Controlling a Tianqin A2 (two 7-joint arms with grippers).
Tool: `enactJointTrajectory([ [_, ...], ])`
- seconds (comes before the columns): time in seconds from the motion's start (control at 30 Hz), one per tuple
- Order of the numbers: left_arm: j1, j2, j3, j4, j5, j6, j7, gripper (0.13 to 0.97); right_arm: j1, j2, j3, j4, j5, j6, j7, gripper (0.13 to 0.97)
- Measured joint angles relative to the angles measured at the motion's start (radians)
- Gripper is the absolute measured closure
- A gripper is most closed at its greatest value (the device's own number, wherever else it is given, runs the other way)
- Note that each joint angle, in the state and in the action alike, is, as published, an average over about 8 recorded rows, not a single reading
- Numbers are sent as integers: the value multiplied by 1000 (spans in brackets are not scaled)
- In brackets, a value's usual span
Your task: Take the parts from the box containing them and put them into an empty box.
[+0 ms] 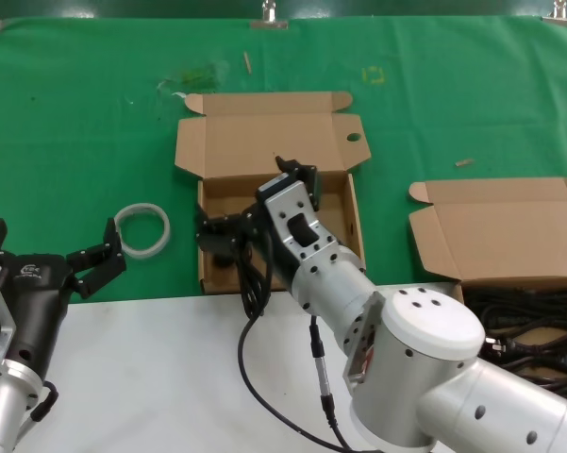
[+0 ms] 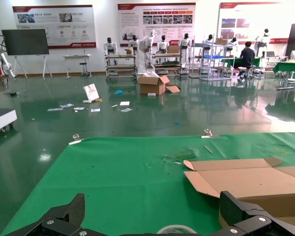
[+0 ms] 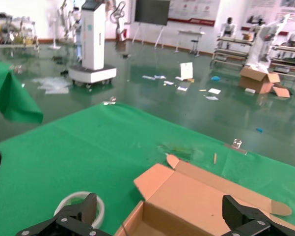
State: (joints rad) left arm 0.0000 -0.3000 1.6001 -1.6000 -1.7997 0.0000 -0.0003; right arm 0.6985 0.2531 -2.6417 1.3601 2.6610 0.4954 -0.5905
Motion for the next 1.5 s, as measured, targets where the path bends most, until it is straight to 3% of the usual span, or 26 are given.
enactJointTrajectory([
  [0.23, 0, 0, 0, 0, 0, 0, 0, 132, -70, 0, 104, 24, -86, -50, 59, 189],
  [0.53, 0, 0, 0, 0, 0, 0, 0, 132, -163, 0, 242, 56, -200, -115, 137, 133],
  [1.5, 0, 0, 0, 0, 0, 0, 0, 132, -461, 0, 687, 158, -568, -327, 390, 129],
])
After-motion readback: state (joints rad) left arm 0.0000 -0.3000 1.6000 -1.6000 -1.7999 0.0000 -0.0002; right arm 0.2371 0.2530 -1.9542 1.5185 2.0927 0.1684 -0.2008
